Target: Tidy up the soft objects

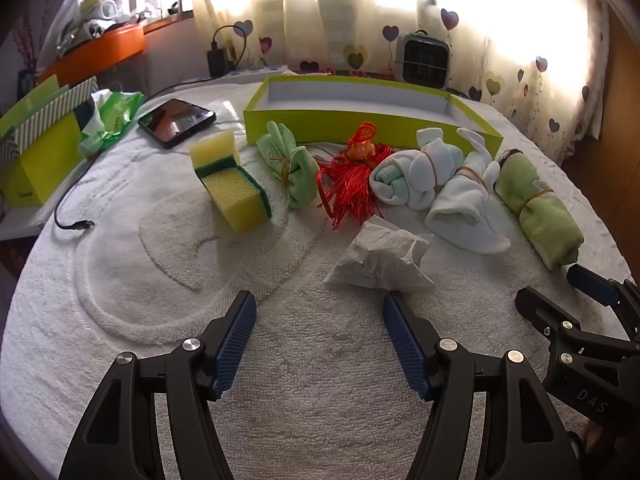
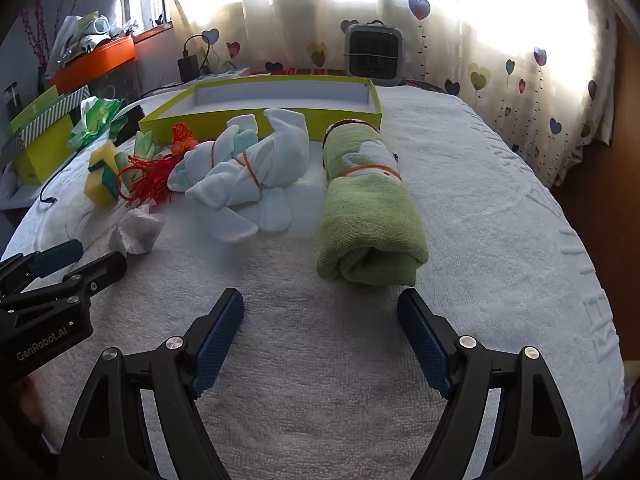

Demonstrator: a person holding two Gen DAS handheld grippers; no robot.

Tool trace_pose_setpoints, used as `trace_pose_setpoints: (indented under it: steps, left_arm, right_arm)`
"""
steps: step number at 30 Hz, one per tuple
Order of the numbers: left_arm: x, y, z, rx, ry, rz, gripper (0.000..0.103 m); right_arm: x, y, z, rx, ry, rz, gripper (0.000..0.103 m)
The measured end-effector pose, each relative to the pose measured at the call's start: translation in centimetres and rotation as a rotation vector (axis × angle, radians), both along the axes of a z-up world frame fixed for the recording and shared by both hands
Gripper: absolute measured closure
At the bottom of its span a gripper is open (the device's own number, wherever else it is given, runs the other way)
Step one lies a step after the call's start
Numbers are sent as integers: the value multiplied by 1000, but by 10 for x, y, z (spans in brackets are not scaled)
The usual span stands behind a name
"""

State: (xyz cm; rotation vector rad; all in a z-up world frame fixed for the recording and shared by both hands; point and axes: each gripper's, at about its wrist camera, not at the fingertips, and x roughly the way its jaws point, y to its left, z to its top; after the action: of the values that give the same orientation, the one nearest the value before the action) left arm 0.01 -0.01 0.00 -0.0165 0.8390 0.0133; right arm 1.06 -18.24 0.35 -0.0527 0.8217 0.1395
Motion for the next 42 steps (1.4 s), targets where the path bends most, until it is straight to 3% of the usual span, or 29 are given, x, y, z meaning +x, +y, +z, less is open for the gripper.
trace_pose_setpoints:
  steps: [42]
  left_arm:
    - [0,1,2,1,-2,-4,37]
  right_arm:
    - [0,0,0,1,-2,0,23]
